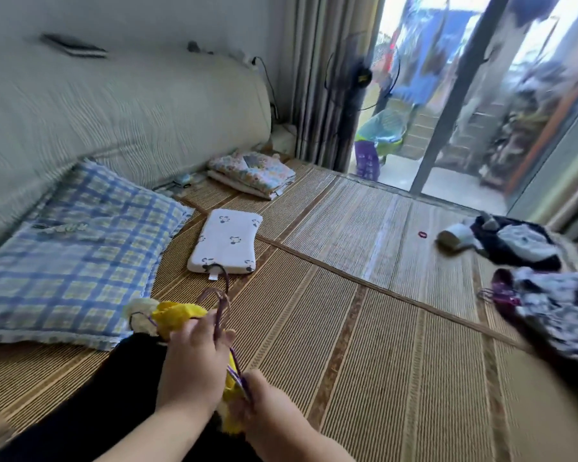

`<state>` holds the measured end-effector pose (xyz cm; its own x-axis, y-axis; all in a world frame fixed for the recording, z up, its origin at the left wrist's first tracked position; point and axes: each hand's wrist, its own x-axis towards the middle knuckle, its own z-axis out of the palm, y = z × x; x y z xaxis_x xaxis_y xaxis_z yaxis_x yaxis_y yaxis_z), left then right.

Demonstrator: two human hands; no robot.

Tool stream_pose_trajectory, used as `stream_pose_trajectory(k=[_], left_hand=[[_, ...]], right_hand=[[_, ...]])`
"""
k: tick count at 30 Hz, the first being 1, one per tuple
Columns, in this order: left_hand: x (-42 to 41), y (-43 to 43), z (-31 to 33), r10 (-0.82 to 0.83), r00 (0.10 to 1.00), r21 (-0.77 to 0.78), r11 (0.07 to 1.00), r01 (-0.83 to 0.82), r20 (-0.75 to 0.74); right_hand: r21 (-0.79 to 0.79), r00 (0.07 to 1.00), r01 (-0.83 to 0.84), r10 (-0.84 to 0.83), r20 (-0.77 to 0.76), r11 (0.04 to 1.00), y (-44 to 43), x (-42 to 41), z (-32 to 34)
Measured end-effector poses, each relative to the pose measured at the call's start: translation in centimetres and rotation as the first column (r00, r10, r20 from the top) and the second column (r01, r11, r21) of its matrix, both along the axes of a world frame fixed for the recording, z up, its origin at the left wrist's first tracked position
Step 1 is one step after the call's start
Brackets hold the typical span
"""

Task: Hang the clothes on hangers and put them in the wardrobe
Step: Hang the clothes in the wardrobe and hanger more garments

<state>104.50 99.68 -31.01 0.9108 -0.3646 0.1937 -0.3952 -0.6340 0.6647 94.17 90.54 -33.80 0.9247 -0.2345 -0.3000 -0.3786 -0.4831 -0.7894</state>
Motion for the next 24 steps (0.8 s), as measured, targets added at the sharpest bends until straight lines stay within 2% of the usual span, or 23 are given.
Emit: stream_pose_trajectory(k=[3, 8, 15, 17, 20, 24], left_hand=[[-2.2, 3.1, 5.7, 0.056, 0.986, 0.043, 0.997, -0.064, 0.156], [-7.9, 9.1, 15.5, 0.076, 0.990, -0.051, 0.996, -0.070, 0.117], [-14.4, 16.1, 27.6, 0.243, 0.948, -0.148, 0.965, -0.216, 0.203], [-16.3, 17.7, 30.8, 0.277, 0.935, -0.195, 0.952, -0.235, 0.221], [-18.8, 18.9, 34.8, 0.311, 0.916, -0.252, 0.936, -0.247, 0.255], [-22.4, 19.8, 39.6, 0.358, 0.890, -0.401, 0.887, -0.229, 0.284]], right_hand=[[-0.061, 0.996, -0.064, 0.068, 0.063, 0.996, 3.4, -2.5, 5.6], [-0.175, 0.976, -0.103, 0.133, 0.172, 0.979, 8.9, -8.7, 14.9], [-0.304, 0.945, -0.121, 0.203, 0.256, 0.945, 11.9, -12.2, 27.5], [-0.352, 0.914, -0.187, 0.294, 0.281, 0.917, 12.2, -12.5, 30.9], [-0.329, 0.878, -0.224, 0.336, 0.341, 0.917, 12.3, -13.3, 35.3], [-0.321, 0.799, -0.291, 0.414, 0.437, 0.901, 12.2, -15.2, 39.5]])
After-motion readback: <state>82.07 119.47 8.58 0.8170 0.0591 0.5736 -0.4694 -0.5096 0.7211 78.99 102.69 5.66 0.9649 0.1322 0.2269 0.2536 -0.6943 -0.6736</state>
